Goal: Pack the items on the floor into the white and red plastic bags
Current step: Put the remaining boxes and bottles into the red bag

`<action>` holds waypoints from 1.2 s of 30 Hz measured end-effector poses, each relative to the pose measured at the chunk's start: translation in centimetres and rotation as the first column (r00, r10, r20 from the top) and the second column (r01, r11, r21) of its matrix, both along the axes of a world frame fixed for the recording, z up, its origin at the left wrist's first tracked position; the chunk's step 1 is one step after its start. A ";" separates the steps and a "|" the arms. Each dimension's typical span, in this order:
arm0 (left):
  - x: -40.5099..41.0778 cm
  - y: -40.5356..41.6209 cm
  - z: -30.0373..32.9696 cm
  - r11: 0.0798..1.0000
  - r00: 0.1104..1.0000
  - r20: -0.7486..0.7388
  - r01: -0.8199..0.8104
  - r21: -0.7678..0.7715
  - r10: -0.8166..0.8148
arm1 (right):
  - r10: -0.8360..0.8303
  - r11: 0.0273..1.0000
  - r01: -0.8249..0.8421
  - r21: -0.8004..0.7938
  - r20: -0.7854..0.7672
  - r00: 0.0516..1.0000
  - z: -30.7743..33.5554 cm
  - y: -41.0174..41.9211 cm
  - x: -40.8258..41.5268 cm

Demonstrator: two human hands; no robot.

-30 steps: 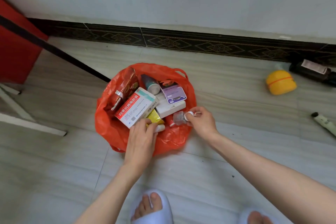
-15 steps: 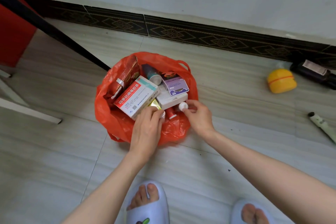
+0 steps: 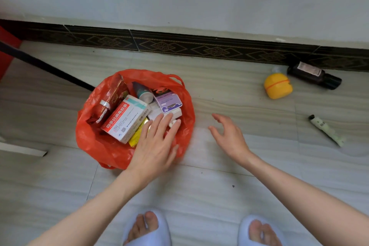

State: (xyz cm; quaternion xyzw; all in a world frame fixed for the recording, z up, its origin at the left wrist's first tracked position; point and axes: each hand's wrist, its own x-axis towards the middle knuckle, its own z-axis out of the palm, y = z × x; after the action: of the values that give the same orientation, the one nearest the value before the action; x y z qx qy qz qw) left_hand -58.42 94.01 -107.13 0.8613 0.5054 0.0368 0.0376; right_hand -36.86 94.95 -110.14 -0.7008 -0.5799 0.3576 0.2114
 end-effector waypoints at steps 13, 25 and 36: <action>19.5 5.2 -3.7 0.955 0.971 0.237 0.076 -0.285 -0.006 | -0.437 0.891 0.453 0.029 0.321 0.840 -1.0 -5.8 21.8; 32.4 12.8 -7.5 0.900 0.896 0.426 0.074 -0.429 0.129 | -0.201 0.914 0.365 -0.179 0.583 0.787 -4.1 -4.5 28.1; 31.0 11.4 -7.2 0.881 0.874 0.463 0.098 -0.463 0.147 | -0.313 0.890 0.411 -0.199 0.390 0.866 -3.5 -4.2 24.6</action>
State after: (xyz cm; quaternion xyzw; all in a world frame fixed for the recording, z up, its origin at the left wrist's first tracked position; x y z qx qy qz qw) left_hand -27.38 105.36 -114.34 0.7818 0.4843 0.1278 0.3714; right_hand -12.30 90.80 -113.69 -0.8721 -0.4092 0.2587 0.0703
